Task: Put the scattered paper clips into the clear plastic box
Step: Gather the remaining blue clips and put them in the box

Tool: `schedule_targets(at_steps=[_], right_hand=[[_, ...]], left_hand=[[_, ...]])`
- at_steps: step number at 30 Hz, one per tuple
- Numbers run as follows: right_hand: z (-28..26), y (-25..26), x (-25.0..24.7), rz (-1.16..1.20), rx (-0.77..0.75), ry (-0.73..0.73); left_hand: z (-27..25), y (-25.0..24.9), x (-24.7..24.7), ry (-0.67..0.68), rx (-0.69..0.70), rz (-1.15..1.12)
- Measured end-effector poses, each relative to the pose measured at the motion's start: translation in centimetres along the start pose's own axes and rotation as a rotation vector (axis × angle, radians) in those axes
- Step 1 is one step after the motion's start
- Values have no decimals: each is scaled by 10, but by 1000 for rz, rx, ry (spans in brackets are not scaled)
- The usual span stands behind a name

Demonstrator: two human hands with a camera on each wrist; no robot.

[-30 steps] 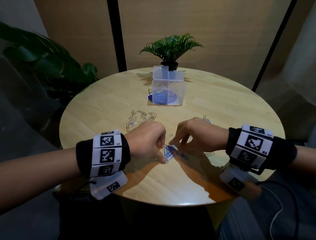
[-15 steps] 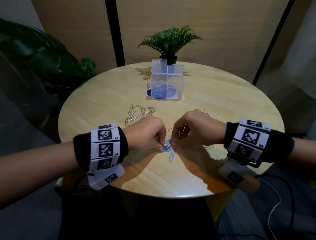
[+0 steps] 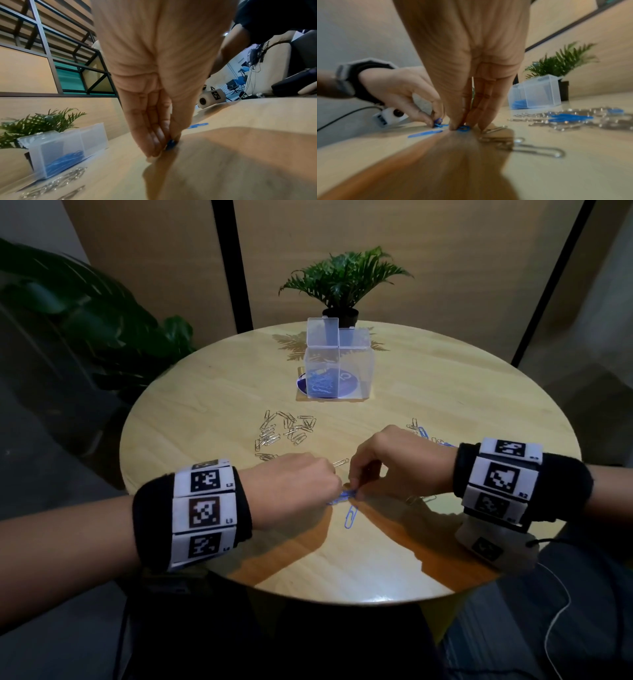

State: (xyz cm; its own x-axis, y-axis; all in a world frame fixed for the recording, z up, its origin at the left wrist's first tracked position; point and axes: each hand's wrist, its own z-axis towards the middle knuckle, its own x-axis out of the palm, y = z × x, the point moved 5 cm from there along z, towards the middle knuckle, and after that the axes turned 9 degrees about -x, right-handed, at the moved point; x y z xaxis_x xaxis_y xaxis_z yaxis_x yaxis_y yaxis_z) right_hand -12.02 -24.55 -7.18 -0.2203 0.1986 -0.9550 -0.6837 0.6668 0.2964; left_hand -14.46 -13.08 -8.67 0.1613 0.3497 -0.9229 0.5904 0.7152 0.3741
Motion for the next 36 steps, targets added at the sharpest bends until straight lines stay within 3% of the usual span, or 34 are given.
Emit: schedule_targets(at_steps=[5, 11, 18, 23, 26, 31, 33, 36], right_hand=[[-3, -1, 2, -35, 41, 58], [-2, 0, -10, 55, 10, 3], [9, 2, 4, 77, 77, -58], [7, 11, 9, 96, 40, 19], [10, 8, 8, 143, 44, 13], [14, 4, 7, 144, 35, 41], [16, 3, 8, 143, 16, 67], [19, -1, 6, 165, -62, 103]], left_hand=[[10, 13, 0, -24, 5, -86], [17, 49, -5, -8, -27, -442], [46, 133, -52, -372, -276, -596], [95, 166, -66, -566, -478, -599], [124, 177, -62, -518, -563, -558], [155, 184, -36, -283, -588, -536], [156, 183, -33, -298, -574, -545], [137, 175, -46, -458, -526, -523]])
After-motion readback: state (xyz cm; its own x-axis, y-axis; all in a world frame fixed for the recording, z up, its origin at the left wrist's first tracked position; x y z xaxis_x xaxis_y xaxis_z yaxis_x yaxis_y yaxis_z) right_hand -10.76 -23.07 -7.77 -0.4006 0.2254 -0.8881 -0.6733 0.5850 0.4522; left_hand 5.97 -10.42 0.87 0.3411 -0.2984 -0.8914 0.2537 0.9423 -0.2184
